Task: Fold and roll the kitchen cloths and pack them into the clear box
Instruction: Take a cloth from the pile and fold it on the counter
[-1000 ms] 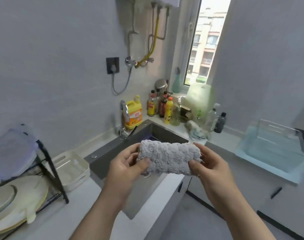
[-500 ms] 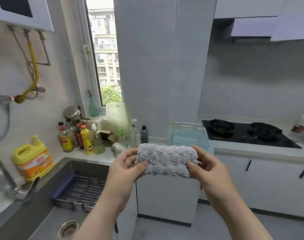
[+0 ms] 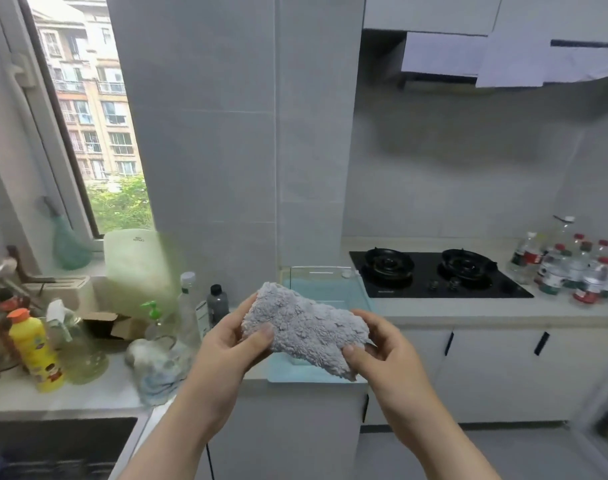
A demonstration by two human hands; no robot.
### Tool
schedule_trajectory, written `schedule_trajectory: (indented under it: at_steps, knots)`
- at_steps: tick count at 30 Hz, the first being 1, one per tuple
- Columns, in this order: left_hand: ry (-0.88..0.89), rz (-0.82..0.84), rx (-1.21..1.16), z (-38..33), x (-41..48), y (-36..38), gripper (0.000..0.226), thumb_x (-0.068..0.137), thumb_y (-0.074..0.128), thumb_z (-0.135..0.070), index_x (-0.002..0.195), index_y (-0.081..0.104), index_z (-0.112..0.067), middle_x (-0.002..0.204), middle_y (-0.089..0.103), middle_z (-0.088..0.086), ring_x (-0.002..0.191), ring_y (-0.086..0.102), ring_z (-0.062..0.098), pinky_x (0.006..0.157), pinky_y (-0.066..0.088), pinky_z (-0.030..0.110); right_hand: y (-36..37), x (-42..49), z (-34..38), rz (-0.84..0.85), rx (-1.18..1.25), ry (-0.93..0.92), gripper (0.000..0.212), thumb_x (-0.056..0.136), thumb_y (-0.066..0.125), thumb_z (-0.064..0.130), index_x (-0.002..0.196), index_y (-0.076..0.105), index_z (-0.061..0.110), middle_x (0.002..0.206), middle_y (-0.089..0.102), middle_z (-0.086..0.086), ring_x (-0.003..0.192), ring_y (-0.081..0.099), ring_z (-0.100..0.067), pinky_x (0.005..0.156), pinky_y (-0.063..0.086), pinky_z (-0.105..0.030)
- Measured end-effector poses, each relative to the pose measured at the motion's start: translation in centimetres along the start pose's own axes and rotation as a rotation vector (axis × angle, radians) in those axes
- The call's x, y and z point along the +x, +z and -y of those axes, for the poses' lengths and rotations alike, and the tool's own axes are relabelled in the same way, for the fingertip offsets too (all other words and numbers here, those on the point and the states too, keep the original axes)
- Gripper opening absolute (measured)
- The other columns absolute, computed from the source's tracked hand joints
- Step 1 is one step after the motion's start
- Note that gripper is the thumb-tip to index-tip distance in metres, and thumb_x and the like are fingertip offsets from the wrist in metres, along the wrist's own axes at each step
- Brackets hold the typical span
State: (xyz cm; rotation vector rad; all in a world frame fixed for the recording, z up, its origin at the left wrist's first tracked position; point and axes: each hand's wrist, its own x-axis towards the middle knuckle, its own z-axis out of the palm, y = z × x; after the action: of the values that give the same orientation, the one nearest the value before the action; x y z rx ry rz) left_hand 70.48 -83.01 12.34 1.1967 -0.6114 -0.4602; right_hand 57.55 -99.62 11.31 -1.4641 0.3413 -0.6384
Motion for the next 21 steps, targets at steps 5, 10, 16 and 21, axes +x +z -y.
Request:
schedule_trajectory:
  at_steps: [5, 10, 16, 21]
  knots:
    - [-0.029, -0.087, -0.129, 1.4, 9.7, -3.0, 0.043, 0.085, 0.057, 0.007, 0.12, 0.063, -0.018, 0.105, 0.073, 0.009, 0.091, 0.07, 0.02, 0.073, 0.059, 0.031, 2.2, 8.5, -1.4, 0.021, -0.071, 0.006, 0.038, 0.084, 0.062, -0.014, 0.108, 0.063, 0.016, 0.097, 0.074, 0.003, 0.08, 0.069, -0.014, 0.064, 0.052, -0.023]
    - [-0.091, -0.107, -0.15, 3.6, 17.7, -4.0, 0.033, 0.085, 0.056, 0.011, 0.11, 0.058, -0.01, 0.093, 0.071, 0.009, 0.077, 0.069, 0.018, 0.062, 0.057, 0.029, 2.1, 14.3, -3.3, 0.021, -0.189, 0.042, 0.042, 0.067, 0.075, 0.016, 0.106, 0.063, 0.024, 0.101, 0.072, 0.005, 0.093, 0.068, -0.012, 0.08, 0.052, -0.027]
    - [-0.256, -0.004, -0.124, 6.8, 25.0, -2.8, 0.026, 0.082, 0.059, 0.01, 0.101, 0.063, -0.007, 0.091, 0.071, 0.013, 0.081, 0.067, 0.023, 0.071, 0.057, 0.034, -0.2, 20.6, -4.2, 0.097, -0.193, 0.117, 0.054, 0.071, 0.067, 0.018, 0.117, 0.059, 0.045, 0.125, 0.06, 0.011, 0.104, 0.063, -0.015, 0.078, 0.054, -0.026]
    - [-0.302, -0.008, -0.073, 9.4, 30.6, -0.7, 0.026, 0.076, 0.068, 0.004, 0.1, 0.067, -0.008, 0.093, 0.071, 0.012, 0.078, 0.07, 0.02, 0.062, 0.057, 0.028, -2.3, 26.5, -6.1, 0.291, -0.252, 0.151, 0.072, 0.076, 0.067, 0.009, 0.126, 0.049, 0.058, 0.123, 0.06, 0.025, 0.106, 0.062, -0.009, 0.081, 0.053, -0.026]
